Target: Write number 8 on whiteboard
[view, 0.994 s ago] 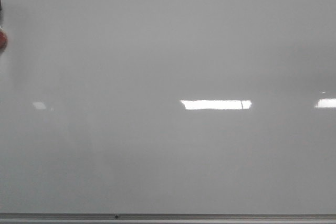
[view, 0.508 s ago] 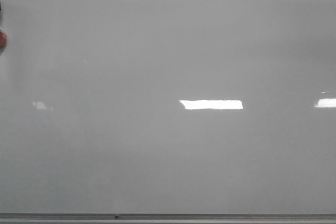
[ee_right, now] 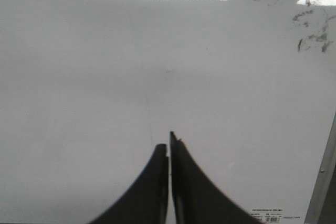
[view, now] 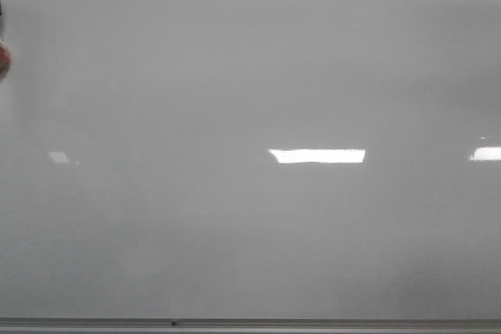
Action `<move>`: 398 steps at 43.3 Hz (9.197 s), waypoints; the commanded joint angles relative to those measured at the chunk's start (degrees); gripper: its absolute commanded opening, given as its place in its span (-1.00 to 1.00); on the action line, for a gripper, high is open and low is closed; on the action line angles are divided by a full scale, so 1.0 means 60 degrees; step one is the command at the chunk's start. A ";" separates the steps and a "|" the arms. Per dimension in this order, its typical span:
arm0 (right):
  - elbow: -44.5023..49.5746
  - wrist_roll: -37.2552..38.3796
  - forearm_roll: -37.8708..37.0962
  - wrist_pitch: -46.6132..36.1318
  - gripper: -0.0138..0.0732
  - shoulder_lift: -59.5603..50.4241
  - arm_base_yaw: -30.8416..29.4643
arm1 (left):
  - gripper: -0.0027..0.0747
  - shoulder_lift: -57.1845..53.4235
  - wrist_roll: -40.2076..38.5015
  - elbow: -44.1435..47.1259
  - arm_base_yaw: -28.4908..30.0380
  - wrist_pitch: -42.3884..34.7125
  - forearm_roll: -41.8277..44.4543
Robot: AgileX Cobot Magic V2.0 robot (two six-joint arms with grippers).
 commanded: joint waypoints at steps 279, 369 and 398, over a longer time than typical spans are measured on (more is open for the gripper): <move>-0.1871 -0.3698 0.3292 -0.2840 -0.92 0.6331 0.3193 | 0.07 0.4082 0.4423 -0.3444 -0.4811 0.2326 -0.1910; -0.1971 -0.9275 0.5884 0.4448 -0.93 0.2448 0.4325 | 0.05 0.7713 0.8024 -0.5720 -0.9458 0.2286 -0.3558; -0.1971 -0.8380 0.4879 0.4330 0.34 0.2238 0.4161 | -0.85 0.7450 0.5947 -0.5746 -0.9458 0.2602 -0.1425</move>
